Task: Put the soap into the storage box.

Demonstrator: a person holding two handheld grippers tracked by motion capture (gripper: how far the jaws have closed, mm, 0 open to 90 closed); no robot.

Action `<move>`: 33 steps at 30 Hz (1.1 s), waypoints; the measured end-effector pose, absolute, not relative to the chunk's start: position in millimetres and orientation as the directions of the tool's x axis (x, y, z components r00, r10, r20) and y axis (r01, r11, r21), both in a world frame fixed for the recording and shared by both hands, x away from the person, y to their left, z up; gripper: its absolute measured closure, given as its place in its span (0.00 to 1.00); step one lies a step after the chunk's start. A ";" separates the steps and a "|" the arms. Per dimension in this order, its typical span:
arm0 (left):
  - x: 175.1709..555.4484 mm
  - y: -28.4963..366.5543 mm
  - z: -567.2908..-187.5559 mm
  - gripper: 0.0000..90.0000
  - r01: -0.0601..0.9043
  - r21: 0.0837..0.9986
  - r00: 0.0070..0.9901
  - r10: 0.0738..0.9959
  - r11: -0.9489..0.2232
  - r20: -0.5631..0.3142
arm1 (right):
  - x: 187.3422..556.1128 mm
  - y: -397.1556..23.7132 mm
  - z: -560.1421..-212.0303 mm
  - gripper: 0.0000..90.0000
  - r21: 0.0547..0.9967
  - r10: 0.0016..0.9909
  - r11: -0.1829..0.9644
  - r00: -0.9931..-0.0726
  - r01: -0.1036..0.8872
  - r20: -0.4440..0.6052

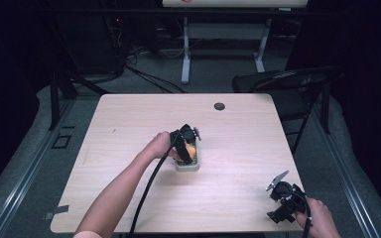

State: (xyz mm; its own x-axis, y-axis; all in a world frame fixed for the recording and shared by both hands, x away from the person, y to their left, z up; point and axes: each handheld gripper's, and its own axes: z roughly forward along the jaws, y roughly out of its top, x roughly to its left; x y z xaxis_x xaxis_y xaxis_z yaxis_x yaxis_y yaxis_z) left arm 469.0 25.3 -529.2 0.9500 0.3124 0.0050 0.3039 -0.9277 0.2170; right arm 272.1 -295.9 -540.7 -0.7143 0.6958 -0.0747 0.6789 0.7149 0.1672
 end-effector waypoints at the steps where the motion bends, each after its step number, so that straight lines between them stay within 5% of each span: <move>1: 469.1 25.1 -528.8 0.27 0.302 0.212 0.951 0.309 -0.930 0.003 | 271.2 -295.7 -541.8 0.17 0.183 0.705 0.705 -0.706 0.685 -0.071; 33: 441.4 69.7 -493.9 0.00 0.431 0.353 0.888 0.460 -0.831 -0.002 | 272.0 -296.0 -539.8 0.17 0.164 0.695 0.716 -0.713 0.678 -0.090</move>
State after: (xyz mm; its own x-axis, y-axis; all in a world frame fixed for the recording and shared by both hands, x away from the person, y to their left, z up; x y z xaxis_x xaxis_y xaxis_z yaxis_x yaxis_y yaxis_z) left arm 441.4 69.7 -493.9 0.8879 0.4600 -0.0024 0.4312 -0.8305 0.3526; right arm 272.0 -296.0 -539.8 -0.7130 0.6955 -0.0895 0.6783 0.7164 0.1635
